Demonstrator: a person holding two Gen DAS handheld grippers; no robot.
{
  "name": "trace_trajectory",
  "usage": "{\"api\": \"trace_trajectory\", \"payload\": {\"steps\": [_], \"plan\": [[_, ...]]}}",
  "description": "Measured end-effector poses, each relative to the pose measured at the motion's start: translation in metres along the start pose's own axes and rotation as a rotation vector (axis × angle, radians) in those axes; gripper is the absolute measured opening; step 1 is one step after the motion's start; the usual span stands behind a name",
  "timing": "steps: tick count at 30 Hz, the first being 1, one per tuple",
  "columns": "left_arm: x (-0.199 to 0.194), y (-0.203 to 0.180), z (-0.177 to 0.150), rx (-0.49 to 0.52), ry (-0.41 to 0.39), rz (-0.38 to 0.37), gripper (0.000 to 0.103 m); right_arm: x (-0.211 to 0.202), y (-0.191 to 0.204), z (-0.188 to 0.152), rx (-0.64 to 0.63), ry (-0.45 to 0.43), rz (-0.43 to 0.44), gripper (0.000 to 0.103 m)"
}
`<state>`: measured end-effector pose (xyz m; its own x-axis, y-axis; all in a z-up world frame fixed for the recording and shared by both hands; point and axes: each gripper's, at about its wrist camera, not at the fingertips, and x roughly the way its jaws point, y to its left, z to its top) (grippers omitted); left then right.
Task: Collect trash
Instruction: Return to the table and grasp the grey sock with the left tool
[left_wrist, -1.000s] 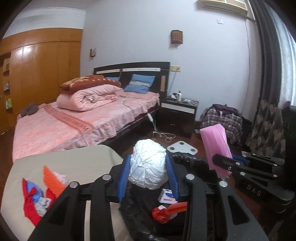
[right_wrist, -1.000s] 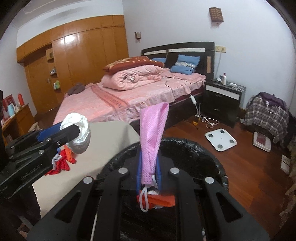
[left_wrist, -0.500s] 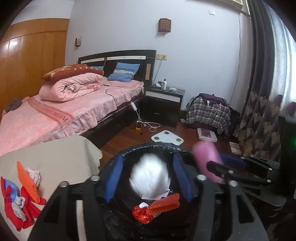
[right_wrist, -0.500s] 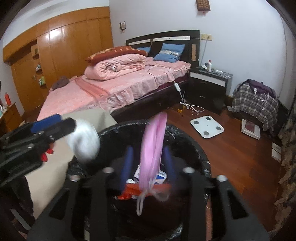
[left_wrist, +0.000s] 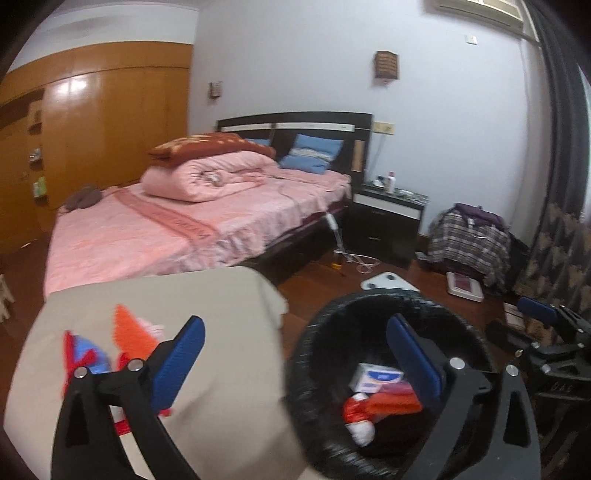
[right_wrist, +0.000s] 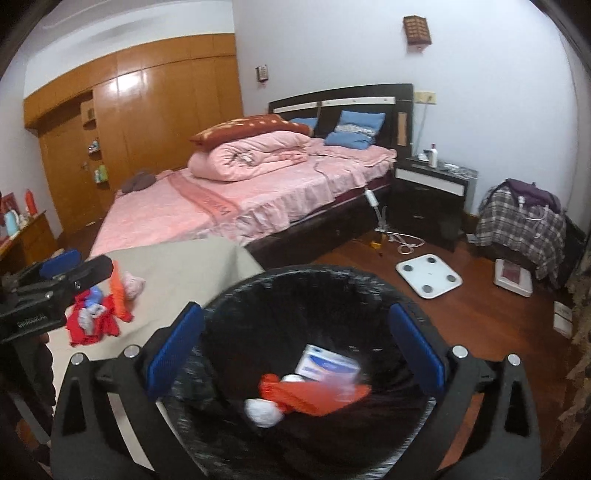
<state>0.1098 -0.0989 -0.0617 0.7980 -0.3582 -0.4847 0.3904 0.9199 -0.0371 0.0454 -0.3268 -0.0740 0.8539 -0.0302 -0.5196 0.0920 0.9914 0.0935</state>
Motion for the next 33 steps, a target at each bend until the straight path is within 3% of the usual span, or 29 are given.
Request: {"api": "trace_trajectory", "payload": {"steps": [10,19,33], "plan": [[-0.042,0.076,-0.019,-0.057,-0.014,0.174,0.097,0.019,0.082,0.004,-0.05,0.032,0.138,0.098],[-0.064,0.139,-0.047,-0.11,0.0,0.311,0.097,0.043,0.139,0.002,-0.087,0.052,0.202,0.098],[-0.038,0.188,-0.074,-0.161,0.039,0.353,0.092,0.094,0.197,-0.014,-0.134,0.113,0.211,0.098]]}}
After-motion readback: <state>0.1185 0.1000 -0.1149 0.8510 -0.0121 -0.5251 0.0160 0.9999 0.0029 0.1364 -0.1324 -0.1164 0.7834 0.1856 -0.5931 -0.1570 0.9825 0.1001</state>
